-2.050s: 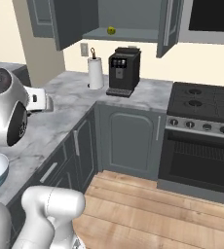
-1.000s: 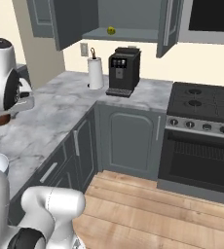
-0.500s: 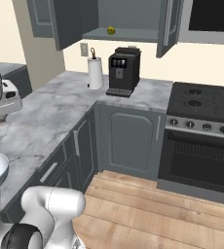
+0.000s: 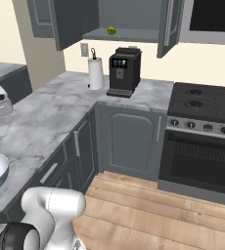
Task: Pick the pears from the cabinet and place them in one bowl. Pick the apple from the sink and place it in the other bowl.
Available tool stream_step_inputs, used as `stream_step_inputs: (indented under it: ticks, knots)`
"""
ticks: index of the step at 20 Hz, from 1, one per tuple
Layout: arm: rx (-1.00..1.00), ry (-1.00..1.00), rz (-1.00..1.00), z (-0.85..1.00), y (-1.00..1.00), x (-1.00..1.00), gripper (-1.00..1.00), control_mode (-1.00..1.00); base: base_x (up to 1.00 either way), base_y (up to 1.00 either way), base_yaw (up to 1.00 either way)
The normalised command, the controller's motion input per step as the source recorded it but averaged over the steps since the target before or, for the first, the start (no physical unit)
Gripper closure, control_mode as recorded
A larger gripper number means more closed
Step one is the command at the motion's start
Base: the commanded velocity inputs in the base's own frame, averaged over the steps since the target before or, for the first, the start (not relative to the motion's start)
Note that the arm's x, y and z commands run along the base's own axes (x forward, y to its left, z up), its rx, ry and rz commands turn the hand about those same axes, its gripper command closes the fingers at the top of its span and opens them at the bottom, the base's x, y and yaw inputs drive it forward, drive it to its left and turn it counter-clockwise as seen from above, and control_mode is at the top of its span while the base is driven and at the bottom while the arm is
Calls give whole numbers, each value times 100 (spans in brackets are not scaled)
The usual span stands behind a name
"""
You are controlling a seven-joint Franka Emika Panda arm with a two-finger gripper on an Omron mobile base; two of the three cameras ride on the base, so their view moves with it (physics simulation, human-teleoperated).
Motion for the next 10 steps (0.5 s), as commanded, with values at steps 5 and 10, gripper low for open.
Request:
stream_step_inputs:
  ticks: [5,10]
  knots:
    - [0,1,2,-16,27,-1,100,-100,0,0,0]
    - [-1,0,1,-15,26,-4,100,-100,0,0,0]
